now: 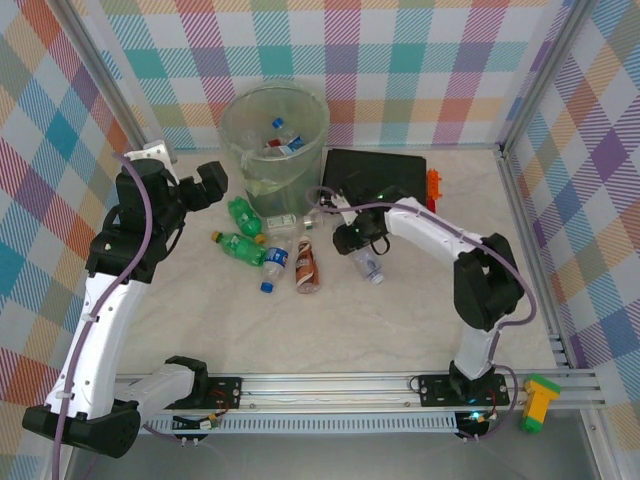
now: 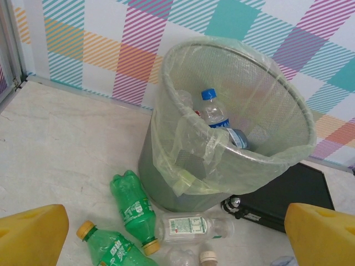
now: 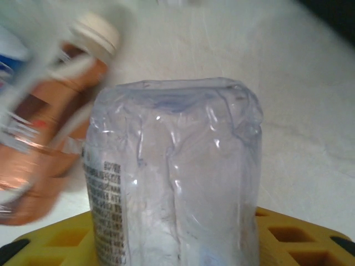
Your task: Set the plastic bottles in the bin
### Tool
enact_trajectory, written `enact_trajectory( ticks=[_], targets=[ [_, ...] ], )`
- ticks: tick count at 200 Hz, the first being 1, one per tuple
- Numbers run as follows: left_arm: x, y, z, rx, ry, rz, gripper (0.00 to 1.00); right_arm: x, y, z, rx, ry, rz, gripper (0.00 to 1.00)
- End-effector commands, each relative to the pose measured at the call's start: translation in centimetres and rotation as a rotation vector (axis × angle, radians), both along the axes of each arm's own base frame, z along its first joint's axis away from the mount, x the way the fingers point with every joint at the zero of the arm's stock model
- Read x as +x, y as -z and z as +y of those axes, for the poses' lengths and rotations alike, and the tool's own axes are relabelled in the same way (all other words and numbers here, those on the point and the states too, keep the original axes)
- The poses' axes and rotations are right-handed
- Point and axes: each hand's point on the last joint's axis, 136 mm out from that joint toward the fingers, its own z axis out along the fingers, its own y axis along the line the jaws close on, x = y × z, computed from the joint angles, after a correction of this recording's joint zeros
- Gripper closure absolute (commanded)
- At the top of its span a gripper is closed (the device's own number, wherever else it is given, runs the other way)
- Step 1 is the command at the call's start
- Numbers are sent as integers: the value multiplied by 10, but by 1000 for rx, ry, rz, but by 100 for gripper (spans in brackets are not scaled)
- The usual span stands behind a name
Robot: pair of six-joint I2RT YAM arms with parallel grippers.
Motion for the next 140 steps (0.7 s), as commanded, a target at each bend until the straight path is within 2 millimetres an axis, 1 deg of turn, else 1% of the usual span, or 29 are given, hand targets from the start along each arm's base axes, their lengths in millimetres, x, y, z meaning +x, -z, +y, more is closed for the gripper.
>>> enact_trajectory(
  ticks=[1, 28, 30, 42, 53, 61, 69, 72, 92, 107, 121, 140],
  targets=[
    [0, -7, -6, -22, 23, -13, 0, 13, -73, 13, 205, 69, -61, 48],
    [0, -10, -8, -22, 30, -17, 0, 32, -144, 26, 402, 104, -116, 46],
    [0, -9, -8, -23, 31, -16, 0, 34, -146, 26, 410, 107, -115, 46],
    [-1, -10, -8, -22, 31, -18, 1, 43, -175, 31, 484, 117, -140, 46],
    [-1, -10, -8, -24, 33, -18, 1, 51, -194, 36, 544, 121, -147, 45],
    [-2, -11, -8, -25, 35, -19, 0, 58, -211, 40, 593, 127, -160, 45],
    [-3, -11, -8, -24, 35, -20, 0, 64, -222, 43, 636, 138, -151, 45],
    [-3, -11, -7, -22, 34, -19, 0, 67, -230, 44, 658, 141, -155, 45],
    [-5, -12, -6, -20, 30, -21, 0, 87, -260, 50, 798, 175, -127, 45],
    [-6, -11, -5, -19, 28, -18, 1, 103, -278, 55, 901, 207, -115, 45],
    [-7, -11, -5, -21, 27, -19, 0, 117, -293, 59, 988, 235, -115, 44],
    [-9, -10, -4, -18, 22, -15, 0, 136, -305, 66, 1087, 288, -107, 44]
  ],
)
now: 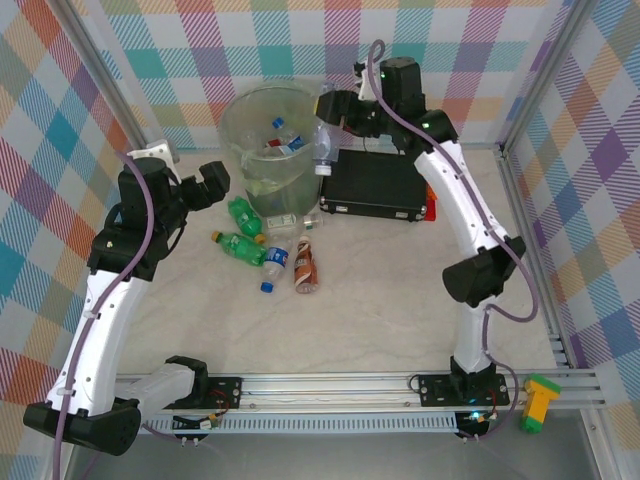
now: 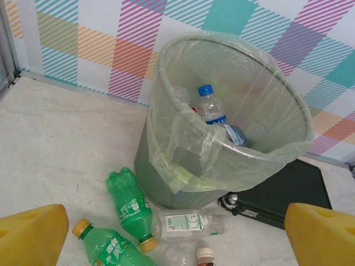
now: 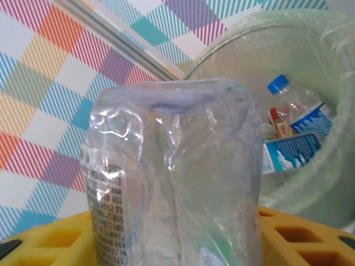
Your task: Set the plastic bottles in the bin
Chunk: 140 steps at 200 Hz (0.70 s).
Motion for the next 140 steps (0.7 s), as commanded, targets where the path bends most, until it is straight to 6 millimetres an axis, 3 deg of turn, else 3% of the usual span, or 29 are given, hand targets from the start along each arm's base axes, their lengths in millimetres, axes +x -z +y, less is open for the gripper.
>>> enact_trajectory(
  ticks=[1, 55, 140],
  targets=[
    [-11, -12, 0, -14, 5, -23, 0, 19, -26, 13, 209, 19, 59, 44],
    [-16, -11, 2, -20, -5, -22, 1, 64, -49, 20, 506, 193, 112, 44],
    [-29, -12, 6, -37, -17, -16, 0, 93, -29, 39, 698, 458, 191, 44]
  ],
)
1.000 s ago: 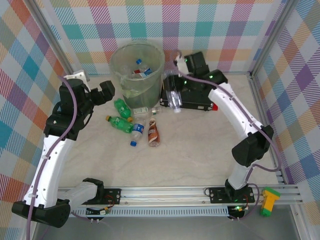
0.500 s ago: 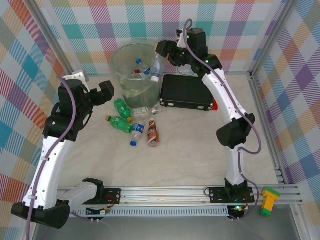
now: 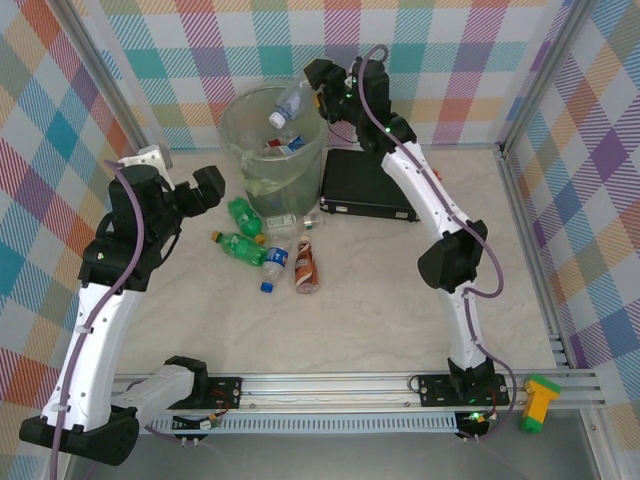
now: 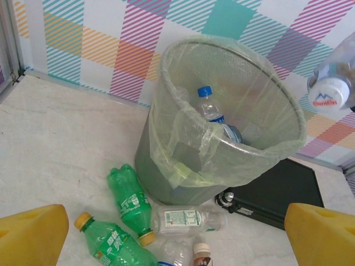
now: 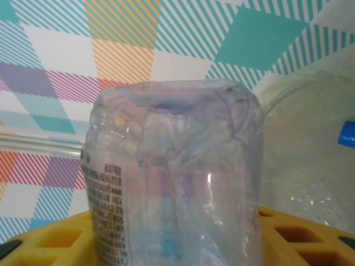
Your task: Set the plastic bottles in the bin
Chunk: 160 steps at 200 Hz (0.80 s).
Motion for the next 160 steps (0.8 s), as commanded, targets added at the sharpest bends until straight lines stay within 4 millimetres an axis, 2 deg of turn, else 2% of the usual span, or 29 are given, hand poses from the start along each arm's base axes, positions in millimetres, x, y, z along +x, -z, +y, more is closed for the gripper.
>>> enact_trajectory(
  ticks=[1, 26, 62, 135, 151, 158, 160],
  targets=[
    [-9, -5, 1, -15, -6, -8, 0, 12, -13, 3, 133, 111, -15, 43],
    [-15, -3, 2, -20, -9, 7, 0, 16, -11, 16, 199, 149, -10, 43],
    [-26, -4, 6, -19, -19, 5, 0, 19, 3, 35, 257, 180, 18, 44],
    [-43, -5, 12, -10, -24, 10, 1, 22, 19, 43, 236, 215, 17, 45],
    [-43, -5, 12, -10, -24, 10, 1, 23, 21, 43, 230, 214, 21, 35],
    [-43, -5, 12, -10, -24, 10, 0, 22, 20, 44, 230, 210, 19, 22],
    [-43, -5, 12, -9, -24, 11, 1, 22, 20, 44, 230, 209, 19, 10]
  ],
)
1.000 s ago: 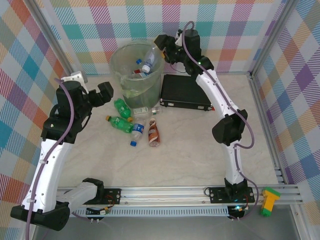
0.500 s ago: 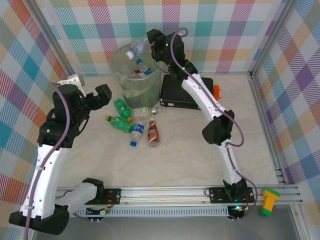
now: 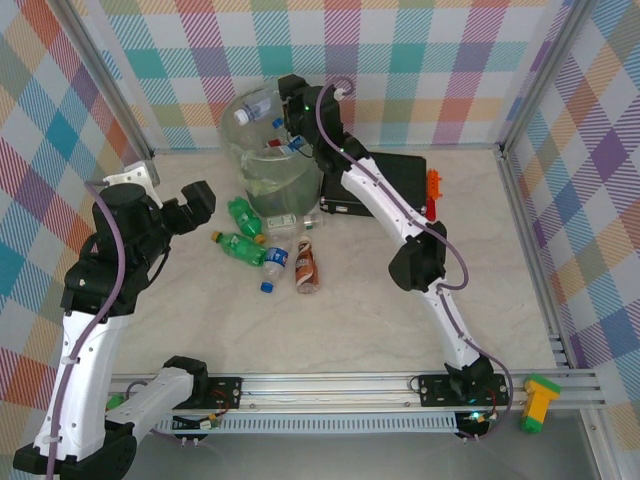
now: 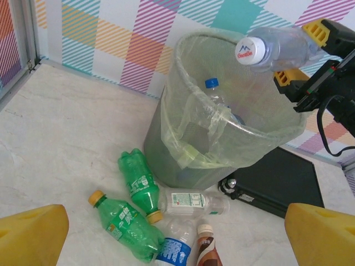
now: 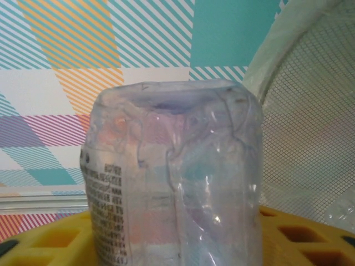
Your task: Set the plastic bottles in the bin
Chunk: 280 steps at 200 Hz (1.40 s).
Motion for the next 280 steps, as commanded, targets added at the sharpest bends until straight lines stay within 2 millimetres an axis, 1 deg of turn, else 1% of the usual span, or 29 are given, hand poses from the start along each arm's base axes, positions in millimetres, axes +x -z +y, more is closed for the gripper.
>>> enact_trajectory(
  ticks=[1, 2, 4, 62, 98, 127, 164, 179, 195, 216, 233, 251, 280],
  targets=[
    [-6, -6, 0, -1, 1, -13, 1, -1, -22, -4, 43, 18, -56, 7],
    [-6, -7, 0, -1, 1, -14, 0, -1, -22, -4, 42, 17, -57, 3],
    [-6, -7, 0, -2, 2, -14, 1, -1, -23, -4, 44, 17, -59, 0],
    [-4, -6, -1, -8, 2, -17, 1, -6, -33, -5, 20, 6, -87, 1],
    [-3, -7, -1, -10, 2, -19, 1, -7, -33, -5, 2, -1, -91, 1],
    [-3, -5, -1, -11, -1, -13, 1, -11, -41, -4, -20, -11, -120, 1],
    [-2, 1, -2, -18, 3, 5, 1, -22, -60, -5, -80, -40, -189, 1],
    [-1, 7, -3, -22, 4, 23, 0, -28, -68, -5, -113, -59, -216, 1],
    [0, 18, -5, -26, 7, 52, 0, -36, -74, -6, -149, -83, -234, 1],
    [0, 35, -11, -36, 34, 101, 0, -49, -74, -4, -219, -132, -244, 1],
    [-1, 49, -13, -46, 41, 143, 0, -59, -70, -4, -285, -176, -238, 1],
    [-2, 62, -16, -52, 53, 180, 0, -75, -66, -4, -370, -219, -238, 1],
    [-3, 79, -22, -62, 81, 222, 0, -102, -47, -10, -521, -276, -222, 1]
  ],
)
